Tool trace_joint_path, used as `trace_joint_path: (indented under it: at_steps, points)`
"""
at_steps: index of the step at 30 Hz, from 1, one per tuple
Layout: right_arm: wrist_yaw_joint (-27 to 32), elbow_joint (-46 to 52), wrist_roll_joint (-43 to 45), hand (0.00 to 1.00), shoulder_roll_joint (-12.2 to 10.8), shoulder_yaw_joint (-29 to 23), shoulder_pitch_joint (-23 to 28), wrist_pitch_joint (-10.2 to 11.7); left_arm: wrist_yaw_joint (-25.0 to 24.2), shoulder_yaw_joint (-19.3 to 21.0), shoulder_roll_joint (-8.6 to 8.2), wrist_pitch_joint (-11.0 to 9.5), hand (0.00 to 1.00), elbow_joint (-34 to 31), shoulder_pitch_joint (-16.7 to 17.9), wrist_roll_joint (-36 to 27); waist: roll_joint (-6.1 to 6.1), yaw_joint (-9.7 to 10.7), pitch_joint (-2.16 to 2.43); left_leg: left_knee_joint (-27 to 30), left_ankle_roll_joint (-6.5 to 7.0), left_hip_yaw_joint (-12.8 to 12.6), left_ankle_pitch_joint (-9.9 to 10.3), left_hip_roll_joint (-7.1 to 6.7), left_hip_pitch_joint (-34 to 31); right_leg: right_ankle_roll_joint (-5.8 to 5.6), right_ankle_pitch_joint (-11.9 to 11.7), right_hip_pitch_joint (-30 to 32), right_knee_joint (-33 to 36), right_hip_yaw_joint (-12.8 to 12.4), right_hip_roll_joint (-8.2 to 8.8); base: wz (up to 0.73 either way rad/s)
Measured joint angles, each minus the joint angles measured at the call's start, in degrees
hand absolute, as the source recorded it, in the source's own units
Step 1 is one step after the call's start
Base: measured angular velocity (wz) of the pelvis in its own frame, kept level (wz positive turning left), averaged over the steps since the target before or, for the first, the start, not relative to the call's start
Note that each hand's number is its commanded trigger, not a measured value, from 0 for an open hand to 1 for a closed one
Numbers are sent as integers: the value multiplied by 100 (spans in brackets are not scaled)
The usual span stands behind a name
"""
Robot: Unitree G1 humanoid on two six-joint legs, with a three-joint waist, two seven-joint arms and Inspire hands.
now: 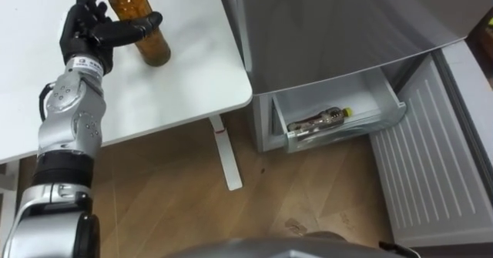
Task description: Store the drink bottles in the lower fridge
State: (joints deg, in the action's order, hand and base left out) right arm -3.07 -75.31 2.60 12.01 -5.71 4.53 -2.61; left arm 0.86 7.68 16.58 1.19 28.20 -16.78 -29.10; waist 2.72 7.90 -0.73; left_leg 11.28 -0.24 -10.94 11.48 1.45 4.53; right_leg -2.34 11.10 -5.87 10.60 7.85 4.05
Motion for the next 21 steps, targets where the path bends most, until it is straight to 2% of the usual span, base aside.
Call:
trace_joint_path:
  at_steps: [6,9,16,21]
  points:
    - [1,-3,106,0,-2,0,-5,-3,-14,-128,30,9,100,3,-31,4,-7,3,5,1,0,-3,0,0,-2,0,0,1,-3,-5,0,0]
    - [2,-3,188,0,-2,0,-3,-18,-37,-195,49,133,100,-2,-37,4,-7,3,7,1,0,-3,0,0,-14,0,0,11,-6,-5,0,0]
    - [-2,4,256,0,-5,6,-40,-114,-51,-372,66,248,100,17,-90,1,-12,18,11,1,0,-4,0,0,-25,1,-1,24,2,-7,1,0]
    - [49,32,256,0,-6,14,-61,-123,-136,-452,66,304,100,258,-245,-1,-19,17,15,2,0,-4,0,0,-25,0,0,29,1,-2,3,0]
